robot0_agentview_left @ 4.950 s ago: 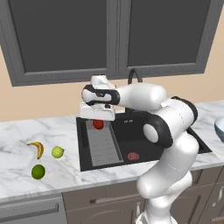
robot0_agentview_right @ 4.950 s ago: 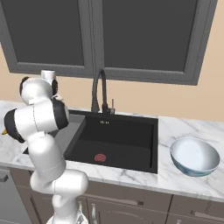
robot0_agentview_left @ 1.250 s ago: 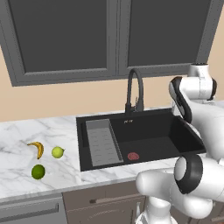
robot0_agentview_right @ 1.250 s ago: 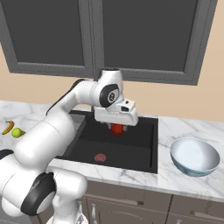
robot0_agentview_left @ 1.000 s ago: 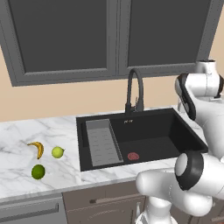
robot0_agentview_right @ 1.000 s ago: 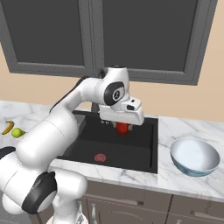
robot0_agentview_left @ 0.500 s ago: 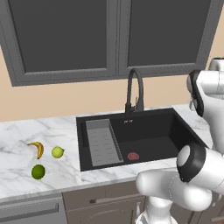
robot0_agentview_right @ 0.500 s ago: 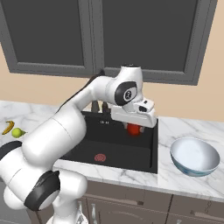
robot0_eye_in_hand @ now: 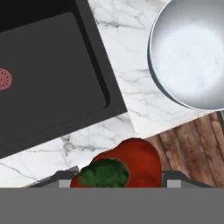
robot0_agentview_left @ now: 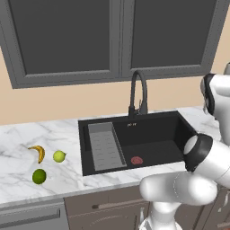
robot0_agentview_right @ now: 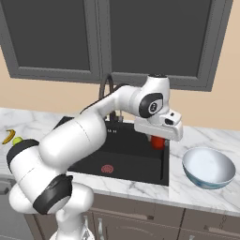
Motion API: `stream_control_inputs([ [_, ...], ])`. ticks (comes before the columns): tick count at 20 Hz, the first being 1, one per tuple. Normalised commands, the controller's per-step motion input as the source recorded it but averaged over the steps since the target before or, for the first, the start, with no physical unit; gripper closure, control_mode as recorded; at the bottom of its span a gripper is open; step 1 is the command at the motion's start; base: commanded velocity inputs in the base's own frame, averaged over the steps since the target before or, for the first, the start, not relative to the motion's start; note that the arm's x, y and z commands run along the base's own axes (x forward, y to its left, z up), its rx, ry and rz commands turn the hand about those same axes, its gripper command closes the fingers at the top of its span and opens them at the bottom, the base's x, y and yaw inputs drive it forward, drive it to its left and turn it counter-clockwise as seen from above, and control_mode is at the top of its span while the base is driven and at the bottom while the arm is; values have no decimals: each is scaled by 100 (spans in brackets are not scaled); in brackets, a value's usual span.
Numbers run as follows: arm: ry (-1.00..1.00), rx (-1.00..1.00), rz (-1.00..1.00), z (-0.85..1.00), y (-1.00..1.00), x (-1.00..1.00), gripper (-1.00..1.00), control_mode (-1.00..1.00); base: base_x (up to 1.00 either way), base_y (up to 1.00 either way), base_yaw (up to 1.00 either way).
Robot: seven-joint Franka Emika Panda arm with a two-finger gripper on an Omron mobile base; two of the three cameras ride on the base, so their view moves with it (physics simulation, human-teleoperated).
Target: There is a mixed pile of frozen fruits and vegetables on the counter. Locate all the frozen vegetables and place the items in a bowl on the counter. Take all the frozen fruits and defrost them in a running sink.
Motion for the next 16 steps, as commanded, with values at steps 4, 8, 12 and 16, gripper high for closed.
stream_control_inputs([
  [4, 0, 4, -2, -17, -52, 17, 100, -100, 0, 0, 0],
  [8, 2, 5, -2, -16, -51, 10, 100, -100, 0, 0, 0],
  [12, 1, 9, 0, -20, -51, 17, 100, -100, 0, 0, 0],
  [16, 0, 9, 0, -17, -52, 21, 100, -100, 0, 0, 0],
])
